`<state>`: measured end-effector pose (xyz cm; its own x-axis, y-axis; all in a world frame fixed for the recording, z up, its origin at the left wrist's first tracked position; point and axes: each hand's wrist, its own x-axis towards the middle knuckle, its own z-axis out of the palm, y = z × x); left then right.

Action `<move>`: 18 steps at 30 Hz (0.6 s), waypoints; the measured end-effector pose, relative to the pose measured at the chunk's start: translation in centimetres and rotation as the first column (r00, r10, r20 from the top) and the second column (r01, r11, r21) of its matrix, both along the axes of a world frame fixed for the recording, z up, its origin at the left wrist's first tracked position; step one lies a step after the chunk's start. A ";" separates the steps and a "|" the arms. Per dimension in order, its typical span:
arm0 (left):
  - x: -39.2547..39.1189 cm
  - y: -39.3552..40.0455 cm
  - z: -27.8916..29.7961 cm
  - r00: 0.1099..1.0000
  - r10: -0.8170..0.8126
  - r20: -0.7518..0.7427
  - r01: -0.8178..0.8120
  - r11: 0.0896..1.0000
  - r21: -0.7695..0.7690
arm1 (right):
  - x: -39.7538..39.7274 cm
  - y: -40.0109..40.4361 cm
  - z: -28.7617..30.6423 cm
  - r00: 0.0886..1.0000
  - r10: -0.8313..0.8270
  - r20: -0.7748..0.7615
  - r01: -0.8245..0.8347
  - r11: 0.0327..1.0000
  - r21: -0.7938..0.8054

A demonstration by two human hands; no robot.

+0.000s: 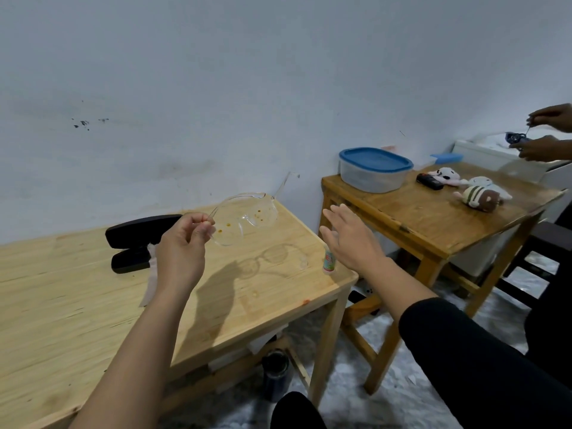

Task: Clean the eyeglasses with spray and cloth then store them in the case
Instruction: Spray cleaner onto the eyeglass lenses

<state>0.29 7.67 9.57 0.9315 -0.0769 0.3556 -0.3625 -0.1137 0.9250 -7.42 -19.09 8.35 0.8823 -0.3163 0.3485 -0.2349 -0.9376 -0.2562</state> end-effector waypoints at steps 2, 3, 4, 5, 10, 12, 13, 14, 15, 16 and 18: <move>0.2 1.1 0.0 0.999 0.033 0.002 -0.033 0.999 0.018 | 0.6 0.9 0.6 1.000 0.018 0.006 -0.018 0.999 -0.027; 0.3 1.8 0.0 0.998 0.055 0.007 -0.055 0.998 0.019 | 1.0 1.5 0.9 0.999 0.036 0.015 -0.035 0.999 -0.037; 0.3 2.5 0.0 0.997 0.075 0.013 -0.075 0.997 0.021 | 1.4 2.2 1.1 0.998 0.057 0.022 -0.056 0.998 -0.038; 0.2 3.3 0.1 0.995 0.095 0.021 -0.095 0.995 0.028 | 1.9 3.1 1.2 0.996 0.081 0.029 -0.080 0.996 -0.035; 0.4 8.3 0.1 0.972 0.236 0.018 -0.236 0.970 0.056 | 5.1 7.9 0.6 0.977 0.210 0.044 -0.211 0.978 0.001; 0.7 10.8 -0.3 0.959 0.285 0.002 -0.285 0.957 0.054 | 6.7 10.1 0.0 0.966 0.256 0.025 -0.257 0.966 0.015; 0.8 12.0 -0.4 0.952 0.307 -0.001 -0.306 0.951 0.047 | 7.4 11.2 -0.4 0.960 0.280 0.009 -0.280 0.960 0.020; 0.9 13.1 -0.5 0.945 0.328 -0.005 -0.328 0.944 0.038 | 8.1 12.4 -0.7 0.953 0.304 -0.009 -0.304 0.952 0.026; 0.9 14.2 -0.6 0.936 0.352 -0.010 -0.351 0.936 0.035 | 8.8 13.5 -1.0 0.944 0.330 -0.024 -0.329 0.944 0.033; 0.9 15.3 -0.7 0.927 0.375 -0.014 -0.374 0.926 0.039 | 9.4 14.7 -1.3 0.934 0.355 -0.036 -0.354 0.934 0.041; 1.0 17.2 -0.9 0.908 0.419 -0.024 -0.418 0.907 0.045 | 10.5 16.9 -1.9 0.915 0.400 -0.055 -0.397 0.916 0.064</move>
<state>1.27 24.84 8.67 0.8920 0.3096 0.3293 -0.2438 -0.2840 0.9273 3.12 -2.22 6.43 0.9590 0.0506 0.2789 0.1378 -0.9432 -0.3025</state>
